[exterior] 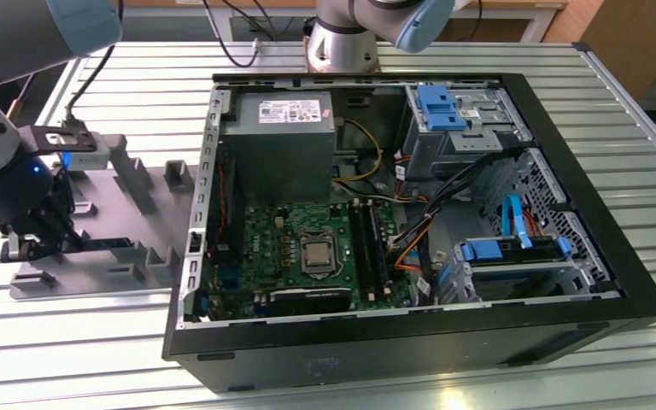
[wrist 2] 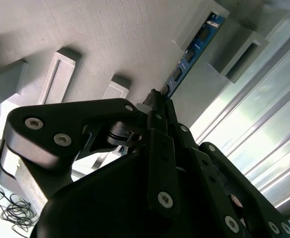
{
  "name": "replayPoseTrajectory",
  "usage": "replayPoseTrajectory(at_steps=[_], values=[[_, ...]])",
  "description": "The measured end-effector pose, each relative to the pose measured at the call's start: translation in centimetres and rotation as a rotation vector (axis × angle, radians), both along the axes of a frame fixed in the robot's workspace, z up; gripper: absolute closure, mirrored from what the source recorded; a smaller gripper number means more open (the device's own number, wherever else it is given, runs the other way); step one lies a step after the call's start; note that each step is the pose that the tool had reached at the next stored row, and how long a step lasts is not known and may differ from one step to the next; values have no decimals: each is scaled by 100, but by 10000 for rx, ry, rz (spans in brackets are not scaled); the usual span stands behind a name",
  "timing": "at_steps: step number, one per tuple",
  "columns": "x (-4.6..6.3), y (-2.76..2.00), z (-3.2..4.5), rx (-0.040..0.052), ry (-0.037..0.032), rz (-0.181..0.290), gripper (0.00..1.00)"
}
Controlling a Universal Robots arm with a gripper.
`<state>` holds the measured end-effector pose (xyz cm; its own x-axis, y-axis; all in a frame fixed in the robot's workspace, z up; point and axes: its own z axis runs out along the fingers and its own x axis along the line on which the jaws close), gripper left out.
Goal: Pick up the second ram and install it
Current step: 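Pick up the second ram and move it above second insertion slot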
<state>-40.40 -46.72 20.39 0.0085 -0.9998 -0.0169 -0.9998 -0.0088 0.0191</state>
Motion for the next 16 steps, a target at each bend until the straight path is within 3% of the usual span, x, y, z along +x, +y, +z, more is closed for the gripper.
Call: replayPoseTrajectory(at_steps=[16], values=[[0,0,50,1,-2,1,86]])
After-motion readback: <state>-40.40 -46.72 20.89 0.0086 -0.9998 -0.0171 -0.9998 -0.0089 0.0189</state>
